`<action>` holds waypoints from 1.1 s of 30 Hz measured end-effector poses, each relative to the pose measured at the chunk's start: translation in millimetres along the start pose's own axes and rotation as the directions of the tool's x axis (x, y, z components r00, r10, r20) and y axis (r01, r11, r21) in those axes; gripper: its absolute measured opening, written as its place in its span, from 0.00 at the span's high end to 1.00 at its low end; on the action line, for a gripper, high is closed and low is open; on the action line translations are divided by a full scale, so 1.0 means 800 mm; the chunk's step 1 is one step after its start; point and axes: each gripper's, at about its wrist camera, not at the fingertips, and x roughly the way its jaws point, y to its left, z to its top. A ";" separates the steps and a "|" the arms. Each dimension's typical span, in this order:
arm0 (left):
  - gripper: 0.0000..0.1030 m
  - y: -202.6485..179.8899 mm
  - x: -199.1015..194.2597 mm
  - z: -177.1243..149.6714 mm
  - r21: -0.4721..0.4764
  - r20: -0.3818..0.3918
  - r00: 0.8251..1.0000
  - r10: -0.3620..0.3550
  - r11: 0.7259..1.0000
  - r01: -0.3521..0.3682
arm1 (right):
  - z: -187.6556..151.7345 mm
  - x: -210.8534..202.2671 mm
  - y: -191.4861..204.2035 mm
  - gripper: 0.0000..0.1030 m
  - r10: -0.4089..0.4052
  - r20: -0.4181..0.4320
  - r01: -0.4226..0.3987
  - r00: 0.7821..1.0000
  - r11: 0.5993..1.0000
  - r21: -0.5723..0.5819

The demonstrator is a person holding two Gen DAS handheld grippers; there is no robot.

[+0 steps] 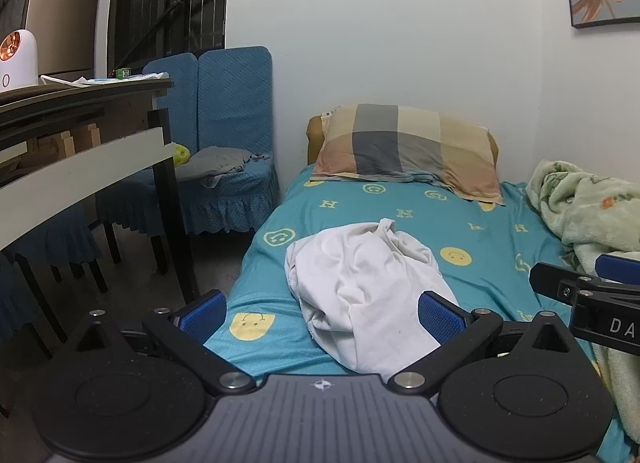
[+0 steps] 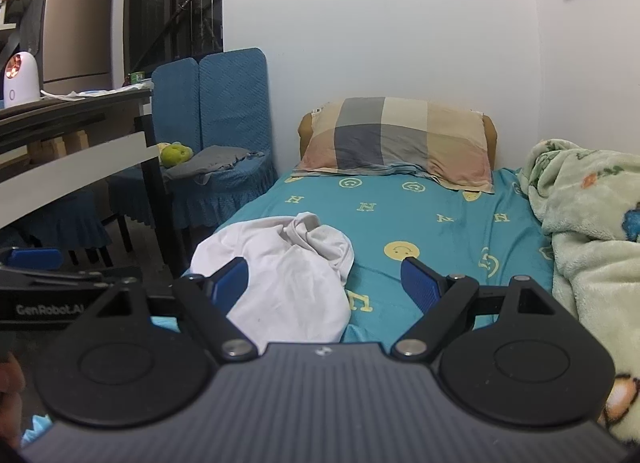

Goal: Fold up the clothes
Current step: 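Move both grippers toward the crumpled white shirt on the bed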

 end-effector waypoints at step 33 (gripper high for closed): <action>0.00 0.000 0.013 -0.027 -0.048 -0.048 0.988 -0.149 0.988 0.146 | -0.012 -0.007 -0.005 0.18 0.002 -0.030 -0.001 1.000 0.999 0.039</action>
